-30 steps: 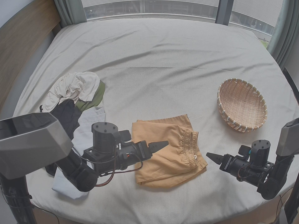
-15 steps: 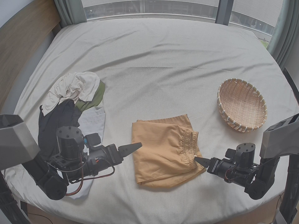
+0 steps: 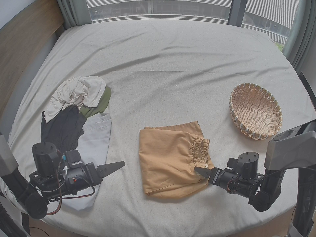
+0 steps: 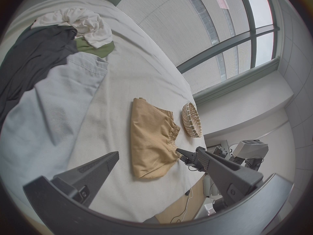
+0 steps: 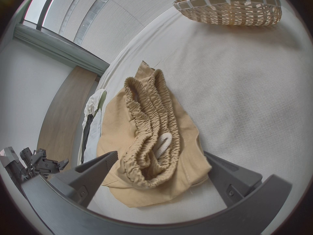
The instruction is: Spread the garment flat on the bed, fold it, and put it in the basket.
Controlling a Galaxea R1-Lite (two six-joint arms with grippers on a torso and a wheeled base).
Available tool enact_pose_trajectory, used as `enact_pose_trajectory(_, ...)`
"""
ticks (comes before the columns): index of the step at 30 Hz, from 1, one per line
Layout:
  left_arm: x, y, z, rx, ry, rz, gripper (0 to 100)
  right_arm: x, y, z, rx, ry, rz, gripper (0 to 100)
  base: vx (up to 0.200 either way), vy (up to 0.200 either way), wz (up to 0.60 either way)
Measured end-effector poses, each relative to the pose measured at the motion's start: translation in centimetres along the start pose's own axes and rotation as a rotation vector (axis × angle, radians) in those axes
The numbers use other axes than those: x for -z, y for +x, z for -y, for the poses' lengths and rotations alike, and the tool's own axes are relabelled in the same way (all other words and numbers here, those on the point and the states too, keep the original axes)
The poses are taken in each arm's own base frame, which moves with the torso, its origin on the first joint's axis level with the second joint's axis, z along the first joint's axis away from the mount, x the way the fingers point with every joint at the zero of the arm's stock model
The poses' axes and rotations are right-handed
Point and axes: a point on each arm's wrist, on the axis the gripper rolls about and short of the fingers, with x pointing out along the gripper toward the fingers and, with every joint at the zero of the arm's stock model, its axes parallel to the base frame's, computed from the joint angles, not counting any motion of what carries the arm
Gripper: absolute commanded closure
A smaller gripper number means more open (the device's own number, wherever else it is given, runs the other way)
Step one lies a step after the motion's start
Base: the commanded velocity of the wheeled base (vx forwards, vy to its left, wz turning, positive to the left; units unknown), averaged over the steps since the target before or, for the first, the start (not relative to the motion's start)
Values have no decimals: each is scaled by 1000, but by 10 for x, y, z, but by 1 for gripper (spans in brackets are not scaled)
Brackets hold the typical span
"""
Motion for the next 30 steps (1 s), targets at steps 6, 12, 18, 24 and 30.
enact_pose_trajectory(6, 1, -22, -4, 0, 1, 34, 0, 4, 4, -8, -39, -7, -25, 0, 0, 0, 0)
enact_pose_trajectory(12, 6, -35, -6, -17, -10, 41, 0, 4, 6, -12, -55, -3, -24, 100, 0, 0, 0)
enact_pose_trajectory(18, 7, -39, -10, -36, -21, 48, 0, 3, 4, -16, -67, -6, -20, 100, 0, 0, 0)
enact_pose_trajectory(24, 8, -41, -11, -45, -26, 48, 0, -2, -9, -33, -130, -23, -9, 100, 0, 0, 0)
enact_pose_trajectory(30, 9, -42, -12, -49, -27, 47, 0, -14, -30, -61, -235, -64, 25, 100, 0, 0, 0)
